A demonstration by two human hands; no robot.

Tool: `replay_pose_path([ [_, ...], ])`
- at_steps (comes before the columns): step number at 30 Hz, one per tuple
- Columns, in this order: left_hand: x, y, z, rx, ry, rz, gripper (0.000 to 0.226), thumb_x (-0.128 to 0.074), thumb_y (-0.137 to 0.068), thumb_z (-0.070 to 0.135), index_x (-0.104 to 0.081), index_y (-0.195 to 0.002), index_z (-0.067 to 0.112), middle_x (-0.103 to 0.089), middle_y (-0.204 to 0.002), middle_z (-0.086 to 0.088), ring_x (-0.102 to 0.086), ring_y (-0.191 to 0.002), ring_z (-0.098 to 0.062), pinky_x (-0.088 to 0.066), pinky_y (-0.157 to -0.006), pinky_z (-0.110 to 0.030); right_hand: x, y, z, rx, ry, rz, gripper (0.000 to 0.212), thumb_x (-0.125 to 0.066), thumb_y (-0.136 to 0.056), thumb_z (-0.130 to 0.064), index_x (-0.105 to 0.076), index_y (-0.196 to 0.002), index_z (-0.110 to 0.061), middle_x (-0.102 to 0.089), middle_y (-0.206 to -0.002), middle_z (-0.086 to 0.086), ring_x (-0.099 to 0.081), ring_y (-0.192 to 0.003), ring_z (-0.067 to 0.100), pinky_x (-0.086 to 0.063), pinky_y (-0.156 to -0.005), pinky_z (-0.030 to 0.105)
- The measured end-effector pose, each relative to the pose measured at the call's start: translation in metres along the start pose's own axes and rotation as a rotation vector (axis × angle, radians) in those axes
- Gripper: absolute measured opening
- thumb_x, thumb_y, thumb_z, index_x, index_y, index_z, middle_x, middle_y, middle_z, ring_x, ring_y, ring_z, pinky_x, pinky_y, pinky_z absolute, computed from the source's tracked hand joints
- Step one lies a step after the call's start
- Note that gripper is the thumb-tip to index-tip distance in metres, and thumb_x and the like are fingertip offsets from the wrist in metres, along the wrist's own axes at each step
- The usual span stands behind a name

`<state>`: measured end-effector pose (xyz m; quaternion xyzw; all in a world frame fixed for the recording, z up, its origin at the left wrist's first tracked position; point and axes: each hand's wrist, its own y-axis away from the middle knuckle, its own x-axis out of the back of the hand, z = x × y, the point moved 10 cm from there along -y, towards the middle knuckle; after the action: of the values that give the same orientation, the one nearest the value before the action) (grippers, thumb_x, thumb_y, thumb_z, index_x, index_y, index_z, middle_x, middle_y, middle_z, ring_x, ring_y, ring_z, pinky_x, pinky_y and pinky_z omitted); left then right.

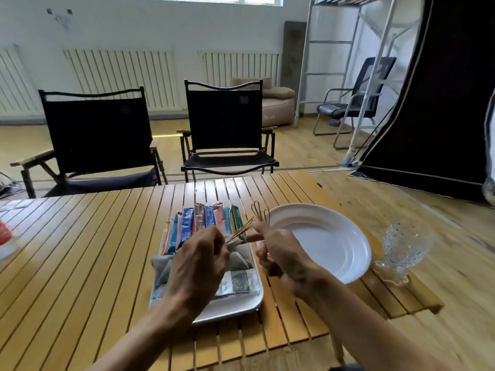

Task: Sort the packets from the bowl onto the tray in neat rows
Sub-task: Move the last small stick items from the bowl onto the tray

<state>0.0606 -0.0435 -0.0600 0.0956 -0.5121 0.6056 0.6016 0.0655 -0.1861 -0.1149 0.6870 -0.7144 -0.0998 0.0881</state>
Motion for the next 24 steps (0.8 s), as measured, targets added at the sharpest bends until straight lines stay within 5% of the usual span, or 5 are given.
replay_pose_path([
  [8,0.0,0.031,-0.01,-0.068,0.024,-0.033,0.017,-0.066,-0.086,0.016,-0.052,-0.086,0.026,-0.055,-0.08,0.014,-0.054,-0.069,-0.002,-0.049,-0.058,-0.018,-0.039,-0.014,0.025,-0.025,-0.069,-0.051,0.024,-0.064,-0.093,-0.031,-0.067,-0.102,-0.009,-0.06,-0.087,0.015,-0.038,-0.052,0.008,-0.035,-0.046,0.022],
  [15,-0.004,0.045,-0.056,0.079,0.105,-0.11,0.019,-0.065,-0.084,0.014,-0.06,-0.099,0.025,-0.059,-0.089,0.017,-0.058,-0.081,0.006,-0.048,-0.069,-0.01,-0.038,-0.017,0.041,-0.068,-0.113,-0.11,0.032,-0.054,-0.096,-0.027,-0.069,-0.096,0.001,-0.075,-0.092,0.016,-0.036,-0.039,0.008,-0.03,-0.039,0.019],
  [24,-0.013,0.066,-0.077,0.104,0.009,-0.369,0.012,-0.065,-0.082,0.027,-0.061,-0.088,0.036,-0.056,-0.086,0.021,-0.057,-0.081,0.005,-0.051,-0.069,-0.013,0.02,-0.027,0.022,0.061,-0.01,0.082,0.035,-0.046,-0.1,-0.034,-0.066,-0.102,-0.005,-0.076,-0.09,0.008,-0.032,-0.043,0.01,-0.031,-0.044,0.021],
])
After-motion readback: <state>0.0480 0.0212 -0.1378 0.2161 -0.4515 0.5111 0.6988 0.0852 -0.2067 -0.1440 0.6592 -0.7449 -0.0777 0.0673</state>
